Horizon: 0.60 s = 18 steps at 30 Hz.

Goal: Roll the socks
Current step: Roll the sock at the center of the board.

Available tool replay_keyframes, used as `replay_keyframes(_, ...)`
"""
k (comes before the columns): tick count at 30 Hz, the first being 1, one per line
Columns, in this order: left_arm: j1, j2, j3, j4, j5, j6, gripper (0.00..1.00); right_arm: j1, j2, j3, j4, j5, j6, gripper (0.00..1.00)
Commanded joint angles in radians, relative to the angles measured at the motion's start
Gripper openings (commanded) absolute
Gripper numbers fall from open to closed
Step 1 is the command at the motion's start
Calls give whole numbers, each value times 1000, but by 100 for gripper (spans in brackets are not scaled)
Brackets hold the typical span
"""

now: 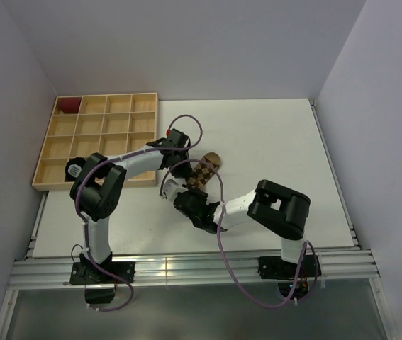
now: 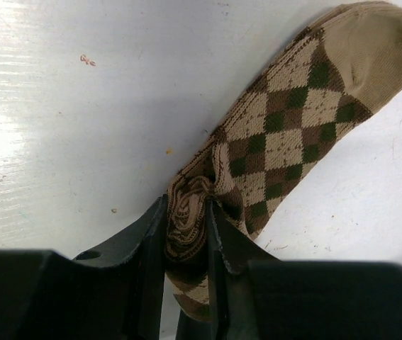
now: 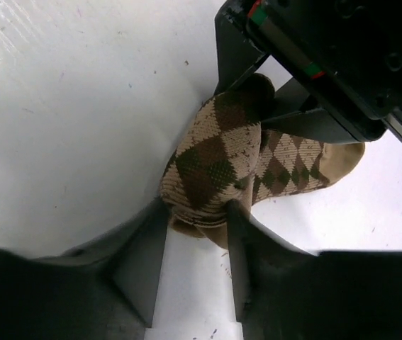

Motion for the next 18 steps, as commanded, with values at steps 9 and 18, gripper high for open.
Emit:
replay_keyframes(9, -3, 10, -59, -38, 25, 51, 21, -127, -124, -11, -101, -317, 240, 0)
replay_keyframes(18, -5, -87, -109, 74, 45, 18, 61, -391, -230, -114, -69, -830, 490, 0)
